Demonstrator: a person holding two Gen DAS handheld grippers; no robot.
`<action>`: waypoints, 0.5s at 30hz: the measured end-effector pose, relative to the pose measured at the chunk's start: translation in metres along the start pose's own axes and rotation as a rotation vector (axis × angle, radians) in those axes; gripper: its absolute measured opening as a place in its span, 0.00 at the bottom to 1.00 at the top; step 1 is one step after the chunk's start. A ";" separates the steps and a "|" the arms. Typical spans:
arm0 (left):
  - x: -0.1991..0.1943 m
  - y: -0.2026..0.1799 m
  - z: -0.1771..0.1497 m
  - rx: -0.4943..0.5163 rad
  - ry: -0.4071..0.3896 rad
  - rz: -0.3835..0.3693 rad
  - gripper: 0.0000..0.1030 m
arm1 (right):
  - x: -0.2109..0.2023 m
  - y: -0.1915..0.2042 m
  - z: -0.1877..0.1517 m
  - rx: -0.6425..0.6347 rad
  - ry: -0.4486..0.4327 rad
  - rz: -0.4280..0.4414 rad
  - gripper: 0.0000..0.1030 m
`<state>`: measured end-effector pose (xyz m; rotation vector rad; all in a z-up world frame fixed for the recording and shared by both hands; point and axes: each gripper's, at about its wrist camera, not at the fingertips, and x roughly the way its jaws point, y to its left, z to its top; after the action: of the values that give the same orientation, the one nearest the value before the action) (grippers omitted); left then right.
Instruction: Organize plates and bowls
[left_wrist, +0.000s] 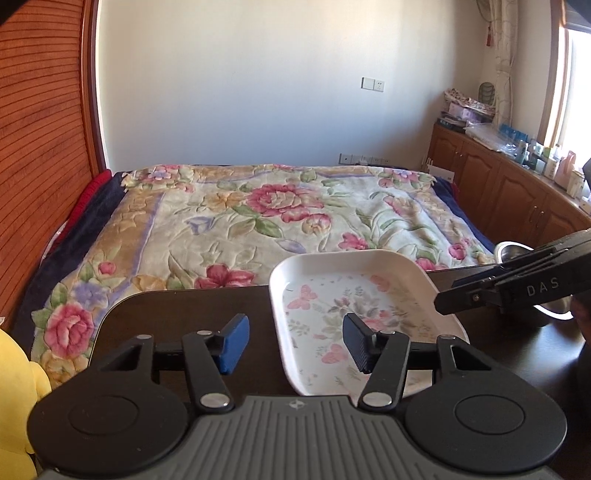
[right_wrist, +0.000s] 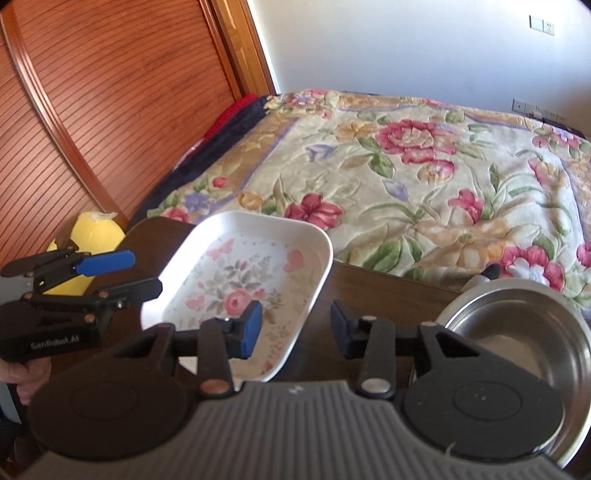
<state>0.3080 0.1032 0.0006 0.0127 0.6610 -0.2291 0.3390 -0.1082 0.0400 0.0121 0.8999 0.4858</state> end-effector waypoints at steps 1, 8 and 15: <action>0.003 0.001 0.000 -0.003 0.003 0.001 0.55 | 0.002 -0.001 0.000 0.004 0.006 0.003 0.37; 0.018 0.004 -0.001 -0.019 0.027 0.004 0.49 | 0.013 -0.006 0.003 0.022 0.028 0.006 0.33; 0.027 0.003 -0.004 -0.028 0.040 0.002 0.42 | 0.019 -0.004 0.004 0.016 0.046 0.007 0.25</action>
<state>0.3267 0.1008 -0.0194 -0.0085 0.7037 -0.2182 0.3536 -0.1029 0.0279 0.0192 0.9486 0.4869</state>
